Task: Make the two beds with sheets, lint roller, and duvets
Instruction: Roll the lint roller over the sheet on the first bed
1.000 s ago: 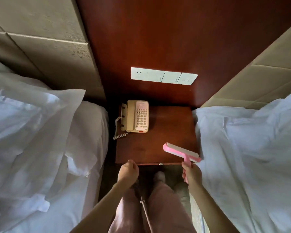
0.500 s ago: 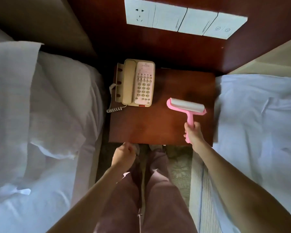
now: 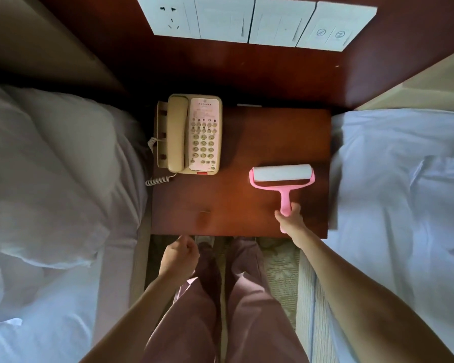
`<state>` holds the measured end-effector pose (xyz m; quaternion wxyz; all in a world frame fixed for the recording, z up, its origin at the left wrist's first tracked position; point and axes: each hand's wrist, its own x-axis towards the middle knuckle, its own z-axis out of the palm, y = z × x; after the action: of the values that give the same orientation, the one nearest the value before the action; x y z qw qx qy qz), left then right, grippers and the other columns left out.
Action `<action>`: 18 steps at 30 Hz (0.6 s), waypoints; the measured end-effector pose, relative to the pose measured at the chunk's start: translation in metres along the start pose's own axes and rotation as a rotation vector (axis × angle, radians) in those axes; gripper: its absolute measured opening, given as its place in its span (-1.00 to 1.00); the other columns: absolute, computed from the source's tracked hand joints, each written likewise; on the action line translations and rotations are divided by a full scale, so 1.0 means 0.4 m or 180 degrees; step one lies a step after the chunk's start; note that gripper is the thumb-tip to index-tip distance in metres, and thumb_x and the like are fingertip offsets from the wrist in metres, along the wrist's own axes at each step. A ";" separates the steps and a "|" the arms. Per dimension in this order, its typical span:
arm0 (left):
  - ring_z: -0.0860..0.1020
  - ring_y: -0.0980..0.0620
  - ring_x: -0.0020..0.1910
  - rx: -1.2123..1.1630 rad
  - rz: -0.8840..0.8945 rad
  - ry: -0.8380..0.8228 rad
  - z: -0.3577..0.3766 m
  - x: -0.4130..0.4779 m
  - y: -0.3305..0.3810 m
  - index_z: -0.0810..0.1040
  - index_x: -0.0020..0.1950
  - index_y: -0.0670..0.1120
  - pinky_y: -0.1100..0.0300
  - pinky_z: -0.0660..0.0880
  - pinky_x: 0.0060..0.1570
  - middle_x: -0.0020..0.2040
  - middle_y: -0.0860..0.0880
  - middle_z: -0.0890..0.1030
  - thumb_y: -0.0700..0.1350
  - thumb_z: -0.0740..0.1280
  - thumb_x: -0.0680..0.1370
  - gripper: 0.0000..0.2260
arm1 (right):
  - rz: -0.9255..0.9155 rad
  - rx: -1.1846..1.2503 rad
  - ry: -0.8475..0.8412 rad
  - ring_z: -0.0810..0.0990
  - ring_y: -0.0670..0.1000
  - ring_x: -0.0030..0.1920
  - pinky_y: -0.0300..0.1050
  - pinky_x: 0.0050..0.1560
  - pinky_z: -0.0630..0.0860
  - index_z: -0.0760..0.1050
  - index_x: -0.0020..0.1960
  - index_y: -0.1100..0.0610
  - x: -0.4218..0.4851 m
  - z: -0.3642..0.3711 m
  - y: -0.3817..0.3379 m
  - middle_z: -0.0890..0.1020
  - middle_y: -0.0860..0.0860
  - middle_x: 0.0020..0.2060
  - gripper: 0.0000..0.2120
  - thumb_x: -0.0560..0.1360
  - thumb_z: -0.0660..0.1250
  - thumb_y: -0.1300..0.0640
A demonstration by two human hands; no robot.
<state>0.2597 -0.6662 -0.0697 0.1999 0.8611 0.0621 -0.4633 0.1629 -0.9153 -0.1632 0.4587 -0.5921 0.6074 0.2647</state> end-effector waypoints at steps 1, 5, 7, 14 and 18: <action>0.59 -0.09 -0.24 0.0006 0.0011 -0.0007 0.008 -0.005 0.006 0.51 -0.17 -0.13 0.03 0.53 -0.15 -0.24 -0.10 0.63 -0.18 0.19 0.55 -0.85 | 0.0100 -0.0003 -0.0110 0.44 0.17 0.24 0.09 0.21 0.48 0.08 0.46 0.12 0.002 -0.007 -0.003 0.36 0.16 0.30 -0.41 0.55 0.28 0.04; 0.60 -0.15 -0.25 -0.0155 0.0018 -0.0007 0.040 -0.031 0.035 0.50 -0.19 -0.11 -0.08 0.56 -0.22 -0.24 -0.12 0.63 -0.16 0.17 0.57 -0.82 | 0.0305 -0.0149 -0.0416 0.44 0.16 0.25 -0.04 0.09 0.44 0.10 0.46 0.18 0.008 -0.028 -0.023 0.38 0.17 0.30 -0.42 0.56 0.29 0.11; 0.60 -0.15 -0.30 -0.0311 0.0003 0.0022 0.055 -0.041 0.043 0.48 -0.23 -0.01 -0.09 0.57 -0.26 -0.27 -0.11 0.62 -0.17 0.18 0.57 -0.80 | 0.0323 -0.0347 -0.0476 0.45 0.15 0.25 -0.04 0.15 0.43 0.15 0.44 0.20 0.009 -0.038 -0.030 0.41 0.17 0.29 -0.47 0.57 0.28 0.11; 0.60 -0.12 -0.34 -0.0505 -0.0048 0.0139 0.080 -0.083 0.045 0.48 -0.24 -0.04 -0.05 0.55 -0.26 -0.30 -0.06 0.62 -0.18 0.18 0.54 -0.82 | 0.0199 -0.0756 -0.0359 0.47 0.13 0.23 -0.12 0.03 0.43 0.18 0.42 0.21 -0.026 -0.074 -0.035 0.42 0.17 0.29 -0.51 0.57 0.27 0.14; 0.60 -0.08 -0.28 -0.0796 -0.0119 0.0253 0.045 -0.129 0.030 0.51 -0.24 -0.10 -0.02 0.59 -0.18 -0.30 -0.01 0.63 -0.20 0.21 0.53 -0.83 | -0.0070 -0.1135 -0.0088 0.46 0.15 0.26 -0.09 0.13 0.44 0.27 0.37 0.24 -0.103 -0.099 -0.033 0.45 0.17 0.28 -0.59 0.58 0.22 0.13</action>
<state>0.2200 -0.6803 -0.0327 0.2944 0.8459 0.1432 -0.4211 0.1610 -0.9320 -0.1072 0.3577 -0.6670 0.5379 0.3713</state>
